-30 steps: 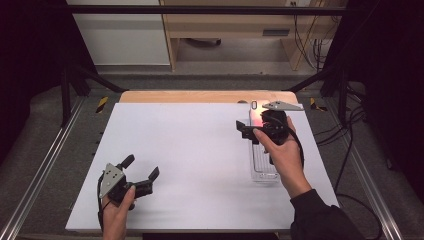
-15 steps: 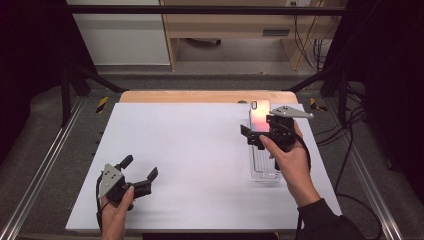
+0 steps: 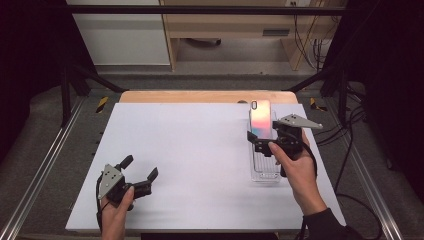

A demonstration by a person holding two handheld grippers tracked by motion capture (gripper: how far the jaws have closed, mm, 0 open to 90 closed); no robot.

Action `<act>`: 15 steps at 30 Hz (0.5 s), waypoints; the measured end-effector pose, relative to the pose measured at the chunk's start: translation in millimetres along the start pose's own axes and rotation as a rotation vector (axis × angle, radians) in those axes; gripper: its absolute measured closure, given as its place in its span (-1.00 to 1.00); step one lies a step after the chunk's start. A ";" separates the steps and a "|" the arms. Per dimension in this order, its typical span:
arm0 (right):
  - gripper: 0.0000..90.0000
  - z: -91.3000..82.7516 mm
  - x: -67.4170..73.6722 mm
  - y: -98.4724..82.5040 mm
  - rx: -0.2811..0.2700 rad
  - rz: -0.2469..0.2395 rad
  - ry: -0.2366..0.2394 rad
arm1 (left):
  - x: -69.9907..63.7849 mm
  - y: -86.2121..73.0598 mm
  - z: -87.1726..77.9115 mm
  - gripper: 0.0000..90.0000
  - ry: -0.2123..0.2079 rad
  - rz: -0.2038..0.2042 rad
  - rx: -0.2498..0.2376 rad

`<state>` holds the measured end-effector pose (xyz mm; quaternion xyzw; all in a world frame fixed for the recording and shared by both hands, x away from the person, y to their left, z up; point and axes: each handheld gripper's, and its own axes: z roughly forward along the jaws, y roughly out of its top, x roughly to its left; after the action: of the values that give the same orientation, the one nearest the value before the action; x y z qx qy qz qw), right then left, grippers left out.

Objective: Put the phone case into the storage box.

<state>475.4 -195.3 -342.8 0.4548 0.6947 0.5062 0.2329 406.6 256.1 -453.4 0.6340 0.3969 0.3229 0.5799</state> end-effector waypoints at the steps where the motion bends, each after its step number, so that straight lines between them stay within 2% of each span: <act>1: -0.92 -1.6 -1.0 -2.1 -0.005 0.002 -0.001 | -0.1 0.0 0.2 -0.98 -0.006 -0.004 -0.001; 15: -0.92 -21.3 -16.9 -18.3 -0.041 0.018 -0.016 | -0.3 0.4 -1.1 -0.98 -0.008 -0.006 -0.007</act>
<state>459.5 -221.8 -353.8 0.4602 0.6783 0.5188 0.2428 405.6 256.3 -452.9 0.6320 0.3954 0.3201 0.5846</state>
